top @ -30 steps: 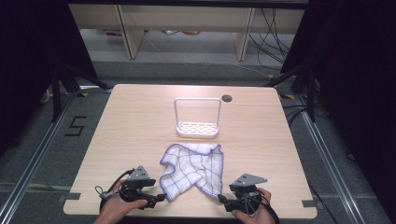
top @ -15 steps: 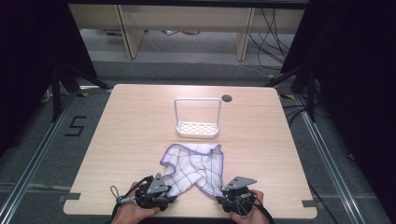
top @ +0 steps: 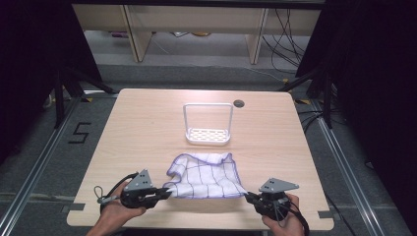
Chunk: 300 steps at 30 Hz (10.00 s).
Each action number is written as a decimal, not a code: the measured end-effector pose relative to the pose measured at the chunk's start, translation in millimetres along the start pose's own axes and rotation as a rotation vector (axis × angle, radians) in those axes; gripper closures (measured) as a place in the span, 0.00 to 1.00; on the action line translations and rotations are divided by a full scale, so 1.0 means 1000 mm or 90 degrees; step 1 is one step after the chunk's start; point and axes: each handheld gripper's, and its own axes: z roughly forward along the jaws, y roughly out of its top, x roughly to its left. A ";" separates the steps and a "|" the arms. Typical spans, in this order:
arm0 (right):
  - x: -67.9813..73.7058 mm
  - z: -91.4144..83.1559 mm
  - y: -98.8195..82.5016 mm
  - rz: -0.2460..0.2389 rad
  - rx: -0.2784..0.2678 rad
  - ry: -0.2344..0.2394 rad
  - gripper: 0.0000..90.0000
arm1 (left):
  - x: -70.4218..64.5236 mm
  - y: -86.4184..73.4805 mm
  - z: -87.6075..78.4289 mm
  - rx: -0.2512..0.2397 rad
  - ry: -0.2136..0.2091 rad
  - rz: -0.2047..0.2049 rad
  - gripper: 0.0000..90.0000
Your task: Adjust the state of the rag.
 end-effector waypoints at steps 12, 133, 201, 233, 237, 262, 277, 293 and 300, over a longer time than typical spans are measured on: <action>0.017 0.005 -0.026 0.001 0.053 -0.006 0.57 | -0.002 -0.021 -0.001 0.052 0.051 -0.053 0.49; 0.001 0.032 0.010 -0.117 0.069 0.035 0.99 | -0.012 0.005 0.034 0.140 0.017 0.199 0.97; -0.001 0.048 -0.001 -0.083 0.121 -0.051 0.93 | 0.073 0.012 0.038 0.134 0.036 0.048 0.95; -0.058 0.063 0.076 -0.030 0.023 -0.097 0.59 | -0.001 0.003 0.008 0.039 0.016 0.005 0.56; -0.050 0.061 0.063 -0.023 0.029 -0.061 0.60 | -0.010 0.008 0.013 0.063 0.017 0.059 0.59; -0.045 0.068 0.063 0.026 0.033 -0.077 0.58 | 0.036 0.021 0.043 0.123 0.013 0.001 0.59; -0.072 0.116 0.080 0.073 0.077 -0.047 0.89 | 0.017 0.008 0.050 0.152 -0.030 0.013 0.85; -0.052 0.153 0.131 -0.036 0.097 -0.004 0.91 | -0.020 0.004 0.056 0.126 -0.104 0.001 0.79; -0.061 0.144 0.133 0.005 0.078 -0.050 0.65 | 0.016 0.016 0.037 0.058 -0.082 -0.057 0.56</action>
